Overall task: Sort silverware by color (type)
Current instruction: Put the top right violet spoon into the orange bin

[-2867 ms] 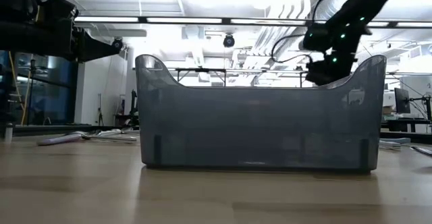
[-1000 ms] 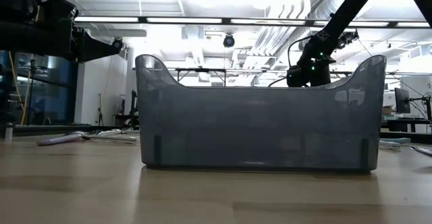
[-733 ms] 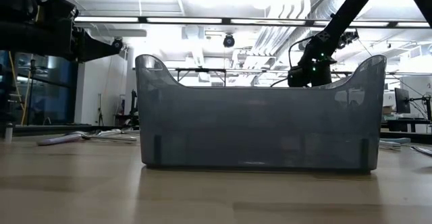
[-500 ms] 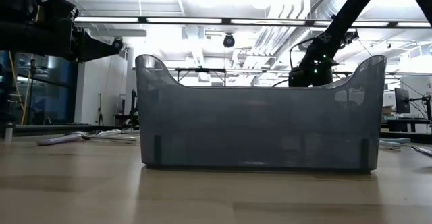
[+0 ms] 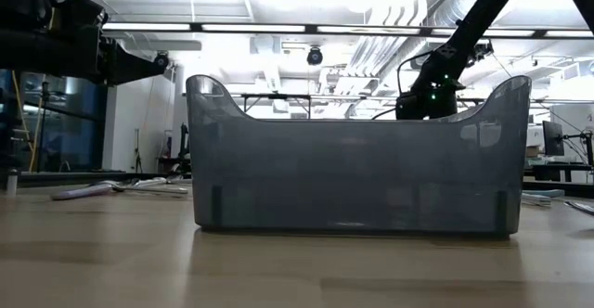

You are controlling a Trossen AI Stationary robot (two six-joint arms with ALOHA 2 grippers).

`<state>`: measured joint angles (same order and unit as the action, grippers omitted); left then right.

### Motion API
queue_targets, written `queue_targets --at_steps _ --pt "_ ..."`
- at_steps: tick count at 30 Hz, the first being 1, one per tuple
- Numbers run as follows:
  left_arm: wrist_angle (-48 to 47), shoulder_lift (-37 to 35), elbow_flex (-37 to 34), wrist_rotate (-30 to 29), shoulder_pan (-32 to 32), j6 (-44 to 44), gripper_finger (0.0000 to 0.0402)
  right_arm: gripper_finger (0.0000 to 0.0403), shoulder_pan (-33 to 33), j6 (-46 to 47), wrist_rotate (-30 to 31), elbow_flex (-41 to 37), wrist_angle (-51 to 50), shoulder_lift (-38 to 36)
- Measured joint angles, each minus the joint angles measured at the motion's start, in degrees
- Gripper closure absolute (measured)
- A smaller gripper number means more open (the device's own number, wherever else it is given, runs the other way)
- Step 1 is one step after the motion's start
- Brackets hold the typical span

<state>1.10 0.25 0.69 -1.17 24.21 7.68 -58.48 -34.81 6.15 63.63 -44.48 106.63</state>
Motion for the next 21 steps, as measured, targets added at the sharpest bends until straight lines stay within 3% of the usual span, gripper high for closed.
queue_targets --at_steps 6,14,21 --pt "0.0 0.0 0.0 0.0 0.01 -0.01 0.0401 0.0384 -0.04 3.47 0.03 1.82 -0.99 -0.71" --pt "0.0 0.0 0.0 0.02 0.01 -0.01 0.0401 0.0392 2.64 8.07 0.41 2.73 -7.54 -9.7" --pt "0.0 0.02 0.0 0.02 0.02 0.0 0.0401 0.0392 12.92 18.07 -0.91 2.74 -11.78 -20.93"
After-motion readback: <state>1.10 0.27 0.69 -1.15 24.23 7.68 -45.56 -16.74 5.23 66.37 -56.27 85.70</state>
